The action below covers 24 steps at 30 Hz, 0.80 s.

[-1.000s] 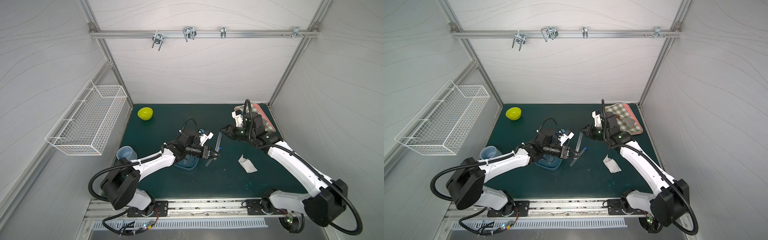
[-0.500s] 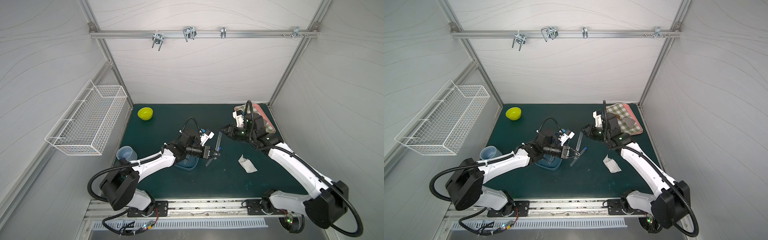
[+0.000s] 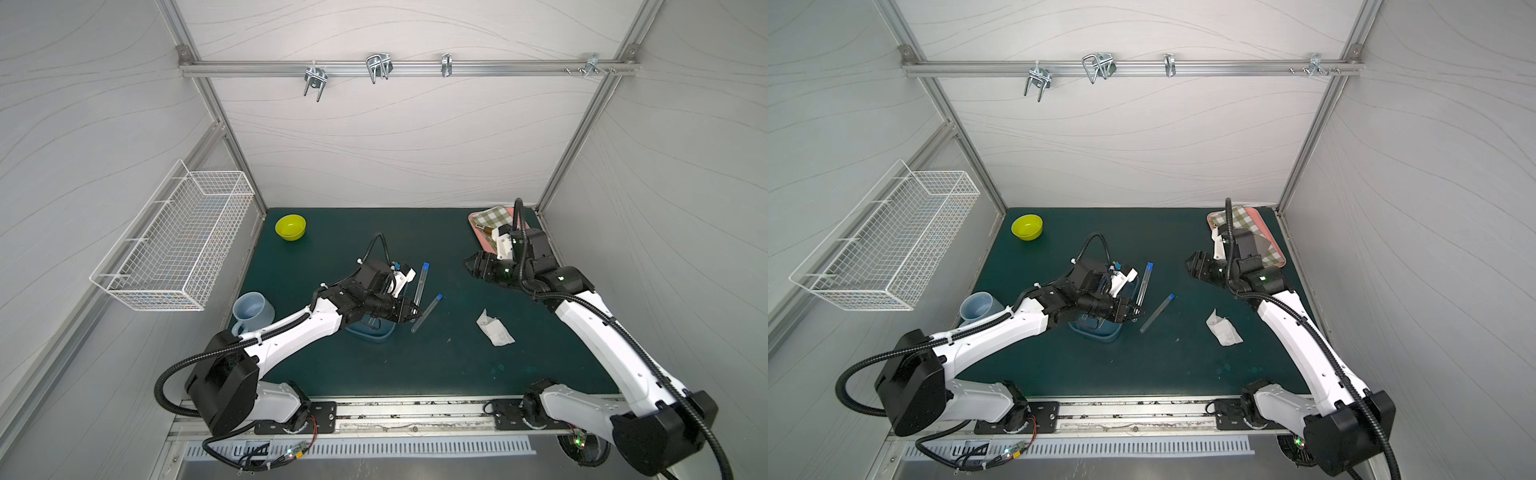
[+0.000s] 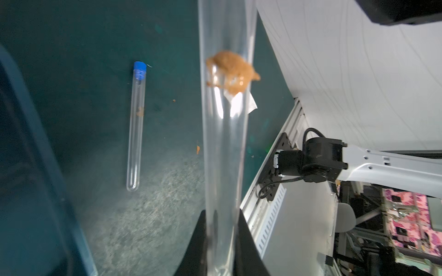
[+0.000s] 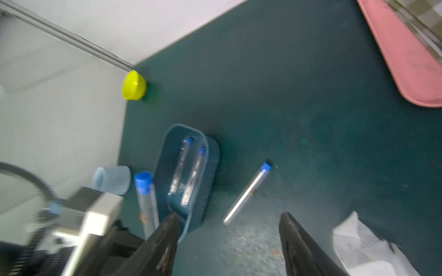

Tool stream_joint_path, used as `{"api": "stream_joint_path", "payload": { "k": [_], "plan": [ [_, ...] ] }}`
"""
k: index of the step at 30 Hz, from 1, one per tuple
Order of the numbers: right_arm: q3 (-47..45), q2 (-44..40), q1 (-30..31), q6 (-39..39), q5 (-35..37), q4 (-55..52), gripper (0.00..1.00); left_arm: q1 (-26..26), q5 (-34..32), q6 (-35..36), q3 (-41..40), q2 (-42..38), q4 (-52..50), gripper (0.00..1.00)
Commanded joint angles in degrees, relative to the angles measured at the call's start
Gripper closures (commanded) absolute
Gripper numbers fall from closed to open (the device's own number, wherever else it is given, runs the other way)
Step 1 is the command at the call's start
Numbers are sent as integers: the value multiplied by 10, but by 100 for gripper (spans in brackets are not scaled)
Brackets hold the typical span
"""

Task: Wipe the exteriors of test tubes
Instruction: Pick up the test tube at the center of the board.

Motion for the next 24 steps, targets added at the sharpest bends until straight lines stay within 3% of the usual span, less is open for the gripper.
{"api": "stream_joint_path", "payload": {
  "k": [1, 7, 11, 15, 24],
  "plan": [
    [-66, 6, 0, -43, 39, -104, 38, 0, -39, 43, 27, -18, -42, 97],
    [-145, 15, 27, -22, 64, -82, 44, 1, -43, 50, 26, -32, -46, 96],
    [-143, 57, 48, -28, 81, -81, 44, 1, -38, 51, 26, -34, -43, 96],
    [-125, 97, 83, -34, 143, -116, 38, 2, -37, 49, 20, -41, -41, 96],
    [-111, 136, 66, -61, 180, -136, 43, 11, -24, 51, 4, -57, -34, 96]
  ]
}}
